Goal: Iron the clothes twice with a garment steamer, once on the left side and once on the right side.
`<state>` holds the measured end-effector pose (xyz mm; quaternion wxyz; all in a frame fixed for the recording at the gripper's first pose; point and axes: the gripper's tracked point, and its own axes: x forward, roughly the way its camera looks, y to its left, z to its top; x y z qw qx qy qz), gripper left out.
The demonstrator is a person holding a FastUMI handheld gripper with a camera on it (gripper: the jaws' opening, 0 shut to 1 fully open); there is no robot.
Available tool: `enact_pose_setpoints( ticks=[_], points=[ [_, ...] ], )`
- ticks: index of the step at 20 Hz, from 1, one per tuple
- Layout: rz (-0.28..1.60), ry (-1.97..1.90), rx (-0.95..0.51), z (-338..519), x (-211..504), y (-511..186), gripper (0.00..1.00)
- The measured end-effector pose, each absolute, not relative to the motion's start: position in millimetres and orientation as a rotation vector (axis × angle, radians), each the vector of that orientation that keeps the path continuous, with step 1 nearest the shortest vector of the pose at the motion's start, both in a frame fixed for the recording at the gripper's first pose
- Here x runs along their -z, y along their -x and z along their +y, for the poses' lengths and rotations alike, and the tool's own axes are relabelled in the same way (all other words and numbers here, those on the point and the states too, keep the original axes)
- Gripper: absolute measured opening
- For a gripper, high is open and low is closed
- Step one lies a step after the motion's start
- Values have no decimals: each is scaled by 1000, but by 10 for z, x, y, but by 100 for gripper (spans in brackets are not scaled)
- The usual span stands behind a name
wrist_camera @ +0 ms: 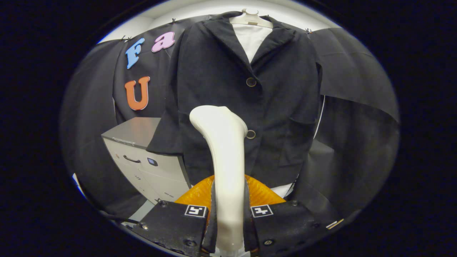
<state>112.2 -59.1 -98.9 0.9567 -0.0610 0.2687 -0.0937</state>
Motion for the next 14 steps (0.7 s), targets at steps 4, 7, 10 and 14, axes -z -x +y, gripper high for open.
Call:
enact_pose_setpoints(
  ticks=[4, 7, 10, 14],
  points=[
    [581, 148, 197, -665, 1285, -1056, 32],
    [638, 144, 198, -707, 1580, -974, 32],
    [670, 157, 210, -765, 1855, -854, 32],
    [751, 141, 229, -815, 2257, -676, 32]
  ],
)
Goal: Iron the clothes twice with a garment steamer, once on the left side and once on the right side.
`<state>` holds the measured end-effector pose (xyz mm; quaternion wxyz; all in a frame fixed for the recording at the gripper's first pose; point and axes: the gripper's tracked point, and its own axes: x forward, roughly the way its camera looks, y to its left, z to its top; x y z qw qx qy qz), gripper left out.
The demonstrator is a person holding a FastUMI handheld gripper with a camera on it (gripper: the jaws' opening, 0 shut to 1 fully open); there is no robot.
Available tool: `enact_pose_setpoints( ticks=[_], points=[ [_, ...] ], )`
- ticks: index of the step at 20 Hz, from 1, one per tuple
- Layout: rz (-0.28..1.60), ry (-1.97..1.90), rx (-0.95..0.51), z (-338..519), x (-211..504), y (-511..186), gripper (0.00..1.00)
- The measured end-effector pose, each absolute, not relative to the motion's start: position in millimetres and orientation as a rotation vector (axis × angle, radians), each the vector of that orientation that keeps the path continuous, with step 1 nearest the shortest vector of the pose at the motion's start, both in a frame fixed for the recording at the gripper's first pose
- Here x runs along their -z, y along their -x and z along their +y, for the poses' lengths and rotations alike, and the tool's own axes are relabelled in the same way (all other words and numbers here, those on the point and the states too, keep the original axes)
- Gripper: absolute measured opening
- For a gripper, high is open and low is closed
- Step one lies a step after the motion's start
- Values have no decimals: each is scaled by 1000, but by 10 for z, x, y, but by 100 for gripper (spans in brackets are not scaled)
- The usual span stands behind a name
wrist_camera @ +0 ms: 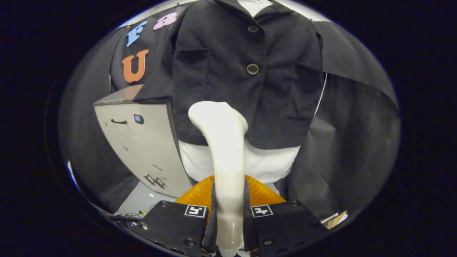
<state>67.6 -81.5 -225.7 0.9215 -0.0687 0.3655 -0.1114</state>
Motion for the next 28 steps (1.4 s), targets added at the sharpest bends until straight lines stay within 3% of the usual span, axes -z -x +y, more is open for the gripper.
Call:
enact_pose_setpoints(
  ticks=[4, 8, 20, 28],
  points=[
    [777, 140, 241, -864, 2368, -625, 32],
    [686, 91, 264, -865, 2098, -719, 32],
    [223, 27, 280, -1423, -378, -1002, 32],
    [-6, 45, 325, -1732, -1494, -1440, 32]
  ],
)
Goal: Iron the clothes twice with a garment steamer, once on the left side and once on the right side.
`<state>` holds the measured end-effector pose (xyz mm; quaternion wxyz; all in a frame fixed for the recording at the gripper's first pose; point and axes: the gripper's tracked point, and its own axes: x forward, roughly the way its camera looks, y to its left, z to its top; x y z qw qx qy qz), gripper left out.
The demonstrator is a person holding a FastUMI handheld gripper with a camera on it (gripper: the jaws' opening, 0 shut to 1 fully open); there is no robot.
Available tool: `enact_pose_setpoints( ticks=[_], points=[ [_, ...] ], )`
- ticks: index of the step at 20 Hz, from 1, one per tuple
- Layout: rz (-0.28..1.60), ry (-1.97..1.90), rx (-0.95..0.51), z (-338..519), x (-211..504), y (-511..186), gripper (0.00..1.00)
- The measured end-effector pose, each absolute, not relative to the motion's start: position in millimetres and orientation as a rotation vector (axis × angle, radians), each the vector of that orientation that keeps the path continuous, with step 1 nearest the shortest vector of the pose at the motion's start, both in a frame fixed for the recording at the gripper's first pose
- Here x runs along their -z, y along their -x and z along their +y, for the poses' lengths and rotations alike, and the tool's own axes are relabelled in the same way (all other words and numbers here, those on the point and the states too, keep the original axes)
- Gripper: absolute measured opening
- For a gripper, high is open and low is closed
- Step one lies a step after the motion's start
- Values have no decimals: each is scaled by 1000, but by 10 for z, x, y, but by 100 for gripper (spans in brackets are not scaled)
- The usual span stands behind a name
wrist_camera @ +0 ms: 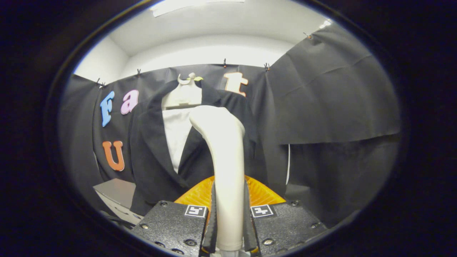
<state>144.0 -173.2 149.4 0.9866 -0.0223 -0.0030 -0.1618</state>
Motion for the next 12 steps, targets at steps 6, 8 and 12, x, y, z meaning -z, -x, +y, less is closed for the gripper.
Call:
enact_pose_setpoints(
  ticks=[6, 8, 12],
  points=[
    [-105, 55, 334, -1854, -2025, -1637, 32],
    [-111, 49, 338, -1869, -2092, -1763, 32],
    [-115, 83, 314, -1873, -2242, -2051, 32]
  ],
)
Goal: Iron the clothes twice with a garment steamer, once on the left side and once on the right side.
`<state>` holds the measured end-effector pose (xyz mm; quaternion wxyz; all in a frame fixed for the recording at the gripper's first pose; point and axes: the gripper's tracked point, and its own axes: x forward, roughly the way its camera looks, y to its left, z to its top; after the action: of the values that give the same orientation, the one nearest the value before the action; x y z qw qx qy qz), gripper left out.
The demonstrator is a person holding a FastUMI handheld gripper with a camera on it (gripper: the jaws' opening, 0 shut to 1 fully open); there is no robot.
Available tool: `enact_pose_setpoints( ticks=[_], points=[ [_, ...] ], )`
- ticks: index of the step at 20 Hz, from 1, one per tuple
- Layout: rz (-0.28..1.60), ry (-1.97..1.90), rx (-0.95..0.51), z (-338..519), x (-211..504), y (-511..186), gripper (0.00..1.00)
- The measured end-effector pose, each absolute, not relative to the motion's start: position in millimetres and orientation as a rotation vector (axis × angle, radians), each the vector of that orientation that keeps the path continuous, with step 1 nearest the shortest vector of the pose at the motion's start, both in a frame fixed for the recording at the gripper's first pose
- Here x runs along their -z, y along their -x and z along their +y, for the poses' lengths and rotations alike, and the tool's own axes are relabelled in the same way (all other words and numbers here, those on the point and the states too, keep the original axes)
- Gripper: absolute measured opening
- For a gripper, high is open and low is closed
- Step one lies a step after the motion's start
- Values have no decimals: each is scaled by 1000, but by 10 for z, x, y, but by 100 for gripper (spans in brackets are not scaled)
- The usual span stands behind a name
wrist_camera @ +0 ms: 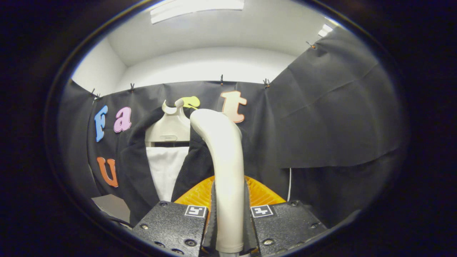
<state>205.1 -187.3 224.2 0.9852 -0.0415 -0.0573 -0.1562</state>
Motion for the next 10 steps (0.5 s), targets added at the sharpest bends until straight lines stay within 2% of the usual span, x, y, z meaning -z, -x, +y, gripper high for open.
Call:
enact_pose_setpoints(
  ticks=[10],
  points=[
    [-79, 157, 335, -1805, -1978, -2204, 32]
  ],
)
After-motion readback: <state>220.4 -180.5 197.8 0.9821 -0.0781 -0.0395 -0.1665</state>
